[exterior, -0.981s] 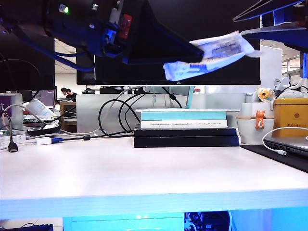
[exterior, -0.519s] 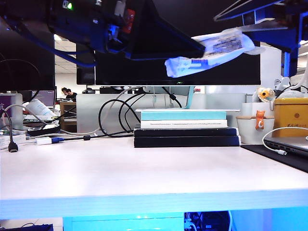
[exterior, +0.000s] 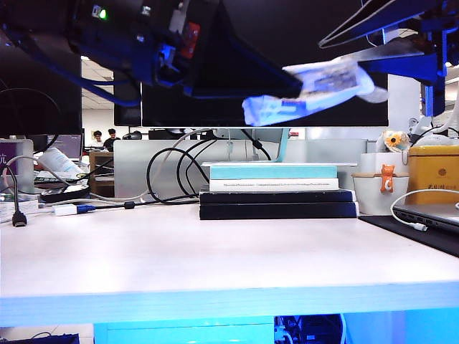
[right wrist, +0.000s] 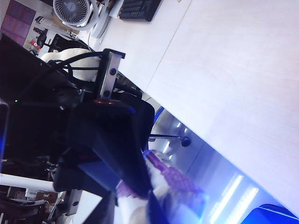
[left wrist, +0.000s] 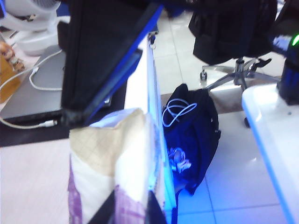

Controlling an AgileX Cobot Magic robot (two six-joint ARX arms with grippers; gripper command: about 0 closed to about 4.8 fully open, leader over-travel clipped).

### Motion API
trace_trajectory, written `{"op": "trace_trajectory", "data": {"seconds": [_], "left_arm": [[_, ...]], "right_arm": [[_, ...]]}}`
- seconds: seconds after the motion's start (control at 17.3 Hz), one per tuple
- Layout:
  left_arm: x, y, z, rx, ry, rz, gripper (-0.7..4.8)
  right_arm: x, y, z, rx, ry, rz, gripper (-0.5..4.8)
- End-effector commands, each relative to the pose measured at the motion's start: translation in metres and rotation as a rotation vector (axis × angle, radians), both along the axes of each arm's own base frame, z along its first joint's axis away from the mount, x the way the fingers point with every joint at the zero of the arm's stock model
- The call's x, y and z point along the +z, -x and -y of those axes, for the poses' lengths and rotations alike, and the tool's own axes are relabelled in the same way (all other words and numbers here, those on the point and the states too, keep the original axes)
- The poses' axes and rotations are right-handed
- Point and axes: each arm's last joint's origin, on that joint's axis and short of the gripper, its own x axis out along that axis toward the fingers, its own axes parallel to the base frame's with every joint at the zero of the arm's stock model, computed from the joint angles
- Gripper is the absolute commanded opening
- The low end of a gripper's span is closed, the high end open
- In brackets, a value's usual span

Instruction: Pick up a packet of tissues from the table with the left hand, then take a tissue from it with the right hand.

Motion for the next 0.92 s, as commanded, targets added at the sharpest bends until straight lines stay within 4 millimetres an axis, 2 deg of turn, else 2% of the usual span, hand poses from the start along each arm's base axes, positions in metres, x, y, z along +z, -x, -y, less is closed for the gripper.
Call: {"op": "trace_trajectory", "data": {"seconds": [0.06, 0.92], "left_arm": [[0.001, 0.000, 0.000, 0.009, -0.011, 0.017, 0.52], [0.012, -0.002, 0.003, -0.014, 0.078, 0.048, 0.52]], "right_arm": [[0.002, 0.000, 0.000, 0.002, -0.004, 0.010, 0.95], [-0.003, 0.002, 0.001, -0.004, 0.037, 0.012, 0.95]]}}
